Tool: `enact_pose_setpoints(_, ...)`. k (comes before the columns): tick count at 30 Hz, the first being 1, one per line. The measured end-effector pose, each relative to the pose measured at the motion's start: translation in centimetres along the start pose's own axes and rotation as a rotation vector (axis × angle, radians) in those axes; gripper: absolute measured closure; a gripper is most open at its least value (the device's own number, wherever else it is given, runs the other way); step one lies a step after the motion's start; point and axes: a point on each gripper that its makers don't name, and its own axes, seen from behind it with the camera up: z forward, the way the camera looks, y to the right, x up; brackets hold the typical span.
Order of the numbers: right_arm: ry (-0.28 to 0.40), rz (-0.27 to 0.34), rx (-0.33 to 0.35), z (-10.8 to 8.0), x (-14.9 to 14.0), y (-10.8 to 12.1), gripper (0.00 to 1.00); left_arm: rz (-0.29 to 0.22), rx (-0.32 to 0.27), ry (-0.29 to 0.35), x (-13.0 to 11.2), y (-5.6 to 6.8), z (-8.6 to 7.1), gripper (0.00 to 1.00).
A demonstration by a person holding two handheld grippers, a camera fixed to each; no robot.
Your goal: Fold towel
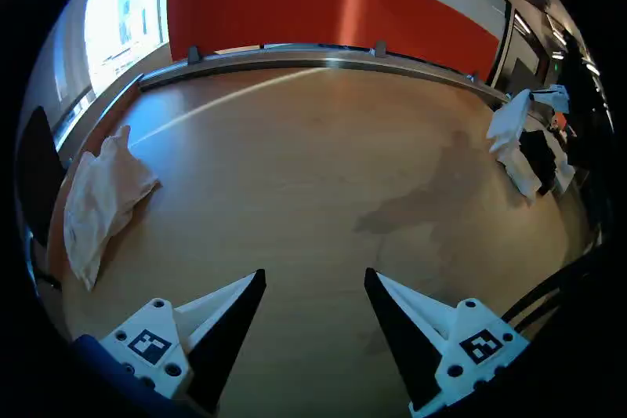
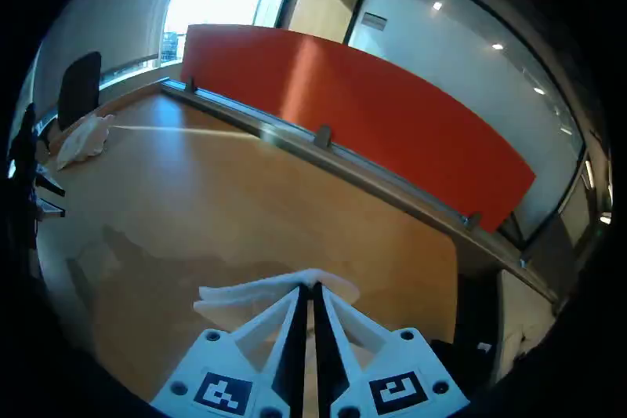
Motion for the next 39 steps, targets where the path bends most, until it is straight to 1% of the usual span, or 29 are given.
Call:
enact_pose_setpoints(11, -0.02, 0.01, -0.047, 0.7, -0.2, 4.4, 0.95, 0.009, 0.003, -0.001, 0.5, 0.3, 0.3, 0.06)
enact_pose_setpoints(15, -0.029, 0.022, -0.057, 0.8, -0.5, 5.5, 0.95, 0.014, 0.003, -0.002, 0.6, 0.6, 0.3, 0.07)
enact_pose_setpoints(22, -0.044, 0.041, -0.067, 0.5, -1.6, 6.2, 0.95, 0.017, 0.0, -0.003, 0.7, 0.8, 0.4, 0.07)
enact_pose_setpoints(30, -0.066, 0.053, -0.078, -0.3, -3.4, 6.5, 0.95, 0.028, -0.004, -0.002, 1.0, 0.9, 0.4, 0.07)
enact_pose_setpoints(39, -0.107, 0.097, -0.111, -1.9, -7.1, 7.4, 0.95, 0.037, -0.011, -0.005, 0.8, 1.1, 0.4, 0.06)
